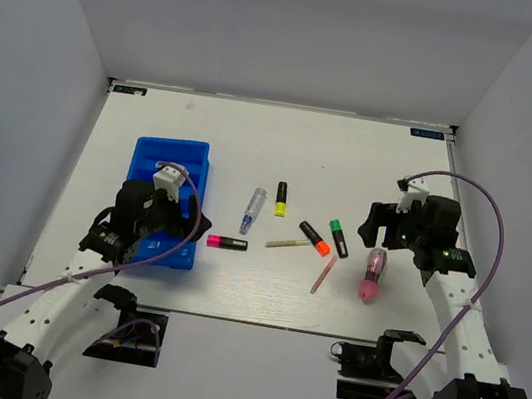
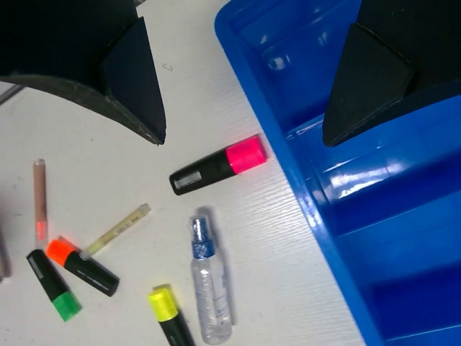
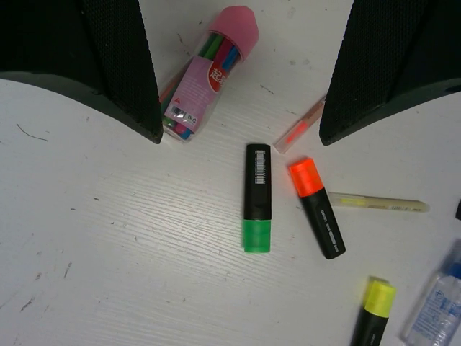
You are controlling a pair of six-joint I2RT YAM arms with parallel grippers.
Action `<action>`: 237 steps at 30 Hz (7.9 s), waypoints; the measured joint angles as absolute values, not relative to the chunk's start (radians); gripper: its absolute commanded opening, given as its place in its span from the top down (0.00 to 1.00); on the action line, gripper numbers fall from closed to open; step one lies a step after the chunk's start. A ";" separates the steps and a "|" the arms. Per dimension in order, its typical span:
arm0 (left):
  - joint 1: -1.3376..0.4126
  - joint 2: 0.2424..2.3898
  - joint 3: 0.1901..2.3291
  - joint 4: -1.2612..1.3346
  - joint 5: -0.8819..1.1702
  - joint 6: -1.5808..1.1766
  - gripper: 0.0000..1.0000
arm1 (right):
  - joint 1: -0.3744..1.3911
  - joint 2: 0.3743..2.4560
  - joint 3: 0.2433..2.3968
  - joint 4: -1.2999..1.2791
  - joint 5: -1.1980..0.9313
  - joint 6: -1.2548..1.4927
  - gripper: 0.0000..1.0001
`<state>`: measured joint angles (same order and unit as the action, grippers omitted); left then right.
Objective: Sort the stationery into containers
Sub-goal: Pick up the stationery from the center of the board, then place the stationery in the storage box, then pick up the stationery from the center of the board, then place the stationery in the storage box.
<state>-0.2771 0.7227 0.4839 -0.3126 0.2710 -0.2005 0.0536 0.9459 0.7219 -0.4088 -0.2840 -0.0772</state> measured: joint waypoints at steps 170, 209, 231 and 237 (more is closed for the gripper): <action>-0.545 1.015 0.817 -0.628 -0.003 -0.265 0.00 | 0.068 1.415 0.834 -0.698 0.039 0.133 0.31; -0.544 0.549 0.760 -0.571 -0.201 -0.268 0.31 | 0.464 2.004 2.115 -1.024 -0.588 -0.612 1.00; -0.542 0.390 0.711 -0.519 -0.193 -0.308 0.27 | 0.742 2.350 2.246 -0.131 -0.674 -0.109 1.00; -0.541 0.389 0.711 -0.524 -0.171 -0.318 0.26 | 0.785 2.400 2.243 -0.040 -0.734 -0.046 1.00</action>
<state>-0.5411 0.3885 0.7109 -0.5236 -0.1715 -0.3183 0.7845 2.4004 2.2433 -0.0402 -0.7338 -0.0463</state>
